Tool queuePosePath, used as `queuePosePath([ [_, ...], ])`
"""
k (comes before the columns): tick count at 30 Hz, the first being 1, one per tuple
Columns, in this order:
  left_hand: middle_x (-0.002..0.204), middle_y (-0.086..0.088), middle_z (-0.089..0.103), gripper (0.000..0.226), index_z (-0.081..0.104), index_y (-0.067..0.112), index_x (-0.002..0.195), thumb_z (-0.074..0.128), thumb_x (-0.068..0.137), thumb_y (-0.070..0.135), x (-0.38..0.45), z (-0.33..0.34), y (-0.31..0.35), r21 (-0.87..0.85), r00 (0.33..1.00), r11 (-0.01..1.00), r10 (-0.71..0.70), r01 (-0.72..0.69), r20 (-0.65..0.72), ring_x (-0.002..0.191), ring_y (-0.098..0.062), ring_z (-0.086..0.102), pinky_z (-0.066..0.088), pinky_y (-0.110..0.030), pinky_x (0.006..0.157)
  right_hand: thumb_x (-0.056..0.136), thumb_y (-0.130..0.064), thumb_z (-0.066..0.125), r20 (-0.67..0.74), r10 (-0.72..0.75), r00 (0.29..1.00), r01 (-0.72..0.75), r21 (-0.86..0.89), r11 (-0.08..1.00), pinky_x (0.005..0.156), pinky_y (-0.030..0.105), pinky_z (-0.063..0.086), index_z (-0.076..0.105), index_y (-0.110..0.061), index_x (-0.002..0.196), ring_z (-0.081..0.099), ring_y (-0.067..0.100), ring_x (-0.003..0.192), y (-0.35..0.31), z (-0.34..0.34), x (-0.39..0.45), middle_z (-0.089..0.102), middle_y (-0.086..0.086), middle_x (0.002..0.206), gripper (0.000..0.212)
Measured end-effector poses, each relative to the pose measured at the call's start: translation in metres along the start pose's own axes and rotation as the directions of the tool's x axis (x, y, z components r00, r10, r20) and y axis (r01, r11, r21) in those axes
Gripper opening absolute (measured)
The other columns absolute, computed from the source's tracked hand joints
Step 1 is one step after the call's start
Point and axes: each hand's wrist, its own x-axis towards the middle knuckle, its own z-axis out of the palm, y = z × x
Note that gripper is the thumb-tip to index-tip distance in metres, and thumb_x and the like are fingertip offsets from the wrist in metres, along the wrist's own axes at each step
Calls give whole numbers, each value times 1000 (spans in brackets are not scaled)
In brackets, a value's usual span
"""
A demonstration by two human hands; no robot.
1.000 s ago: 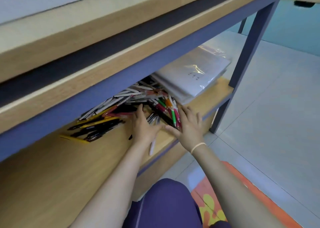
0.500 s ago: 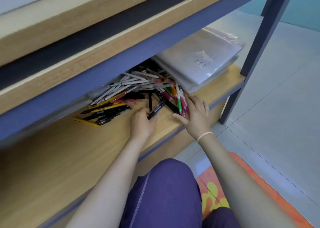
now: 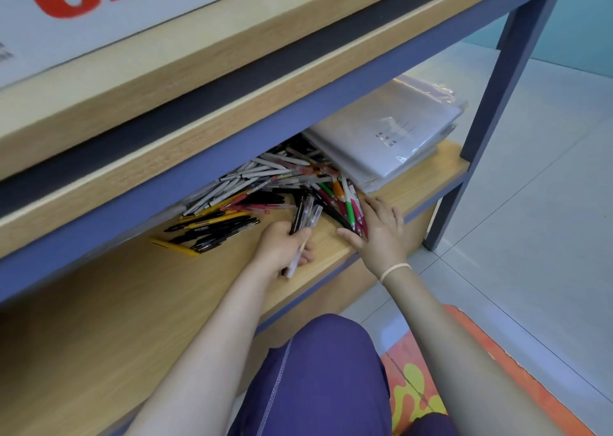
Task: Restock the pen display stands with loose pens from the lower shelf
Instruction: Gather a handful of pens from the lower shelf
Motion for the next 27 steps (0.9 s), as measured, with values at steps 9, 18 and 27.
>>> queuePosePath([
  [9, 90, -15, 70, 12, 56, 2, 107, 45, 104, -3, -9, 16, -11, -651, 994, 752, -51, 103, 99, 66, -22, 73, 62, -32, 66, 91, -47, 65, -30, 17, 999, -15, 84, 996, 115, 51, 25, 49, -5, 142, 37, 32, 134, -6, 0, -3, 51, 15, 140, 69],
  [18, 100, -18, 74, 7, 65, -2, 97, 66, 91, -5, 23, 46, 17, -639, 949, 739, -313, 215, -42, 84, -27, 72, 58, -39, 76, 94, -52, 55, 34, 46, 998, -52, 221, 974, 109, 34, 26, 55, -9, 137, 41, 28, 127, -3, -9, -10, 53, 10, 136, 61],
  [27, 118, -16, 70, 40, 61, 3, 123, 75, 86, 7, 48, 69, 44, -630, 944, 742, -327, 229, -41, 101, -29, 69, 55, -38, 83, 91, -62, 33, 47, 6, 999, -15, 196, 981, 116, 36, 14, 54, -15, 140, 35, 22, 140, 13, -9, 8, 53, 3, 143, 72],
])
